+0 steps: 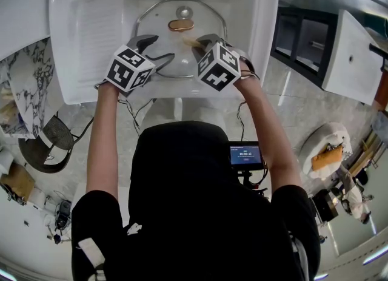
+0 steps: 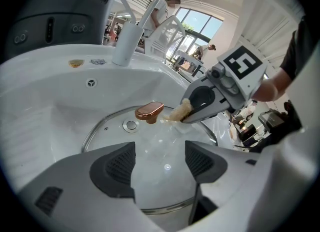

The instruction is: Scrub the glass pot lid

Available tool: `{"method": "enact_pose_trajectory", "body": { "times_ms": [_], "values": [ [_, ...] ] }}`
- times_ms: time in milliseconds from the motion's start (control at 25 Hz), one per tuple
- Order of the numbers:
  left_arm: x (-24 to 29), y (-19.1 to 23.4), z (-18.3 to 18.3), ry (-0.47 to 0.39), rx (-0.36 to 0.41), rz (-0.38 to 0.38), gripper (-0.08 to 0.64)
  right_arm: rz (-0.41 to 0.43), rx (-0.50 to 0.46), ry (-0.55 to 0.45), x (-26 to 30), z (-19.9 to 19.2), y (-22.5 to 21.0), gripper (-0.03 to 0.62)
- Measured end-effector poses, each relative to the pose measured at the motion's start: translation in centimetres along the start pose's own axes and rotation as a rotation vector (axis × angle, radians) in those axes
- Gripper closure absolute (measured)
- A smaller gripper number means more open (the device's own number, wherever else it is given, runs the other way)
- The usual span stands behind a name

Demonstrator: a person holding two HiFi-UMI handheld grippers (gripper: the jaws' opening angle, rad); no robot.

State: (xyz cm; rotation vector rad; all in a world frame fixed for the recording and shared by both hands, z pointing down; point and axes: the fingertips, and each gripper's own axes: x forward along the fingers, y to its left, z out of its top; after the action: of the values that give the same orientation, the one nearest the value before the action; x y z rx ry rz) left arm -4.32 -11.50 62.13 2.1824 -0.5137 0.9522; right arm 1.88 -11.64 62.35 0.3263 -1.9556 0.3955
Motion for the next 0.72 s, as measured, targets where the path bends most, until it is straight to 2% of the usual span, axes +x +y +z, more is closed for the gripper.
{"method": "enact_pose_trajectory", "body": {
  "times_ms": [320,720],
  "values": [
    [0.0,0.1,0.0,-0.001,0.001,0.001,0.276,-0.008,0.088,0.012,0.1,-1.7,-2.6,0.578],
    [0.0,0.1,0.0,-0.007,0.000,0.002,0.276,-0.059,0.144,0.040,0.4,-3.8,-5.6,0.578]
  ]
}}
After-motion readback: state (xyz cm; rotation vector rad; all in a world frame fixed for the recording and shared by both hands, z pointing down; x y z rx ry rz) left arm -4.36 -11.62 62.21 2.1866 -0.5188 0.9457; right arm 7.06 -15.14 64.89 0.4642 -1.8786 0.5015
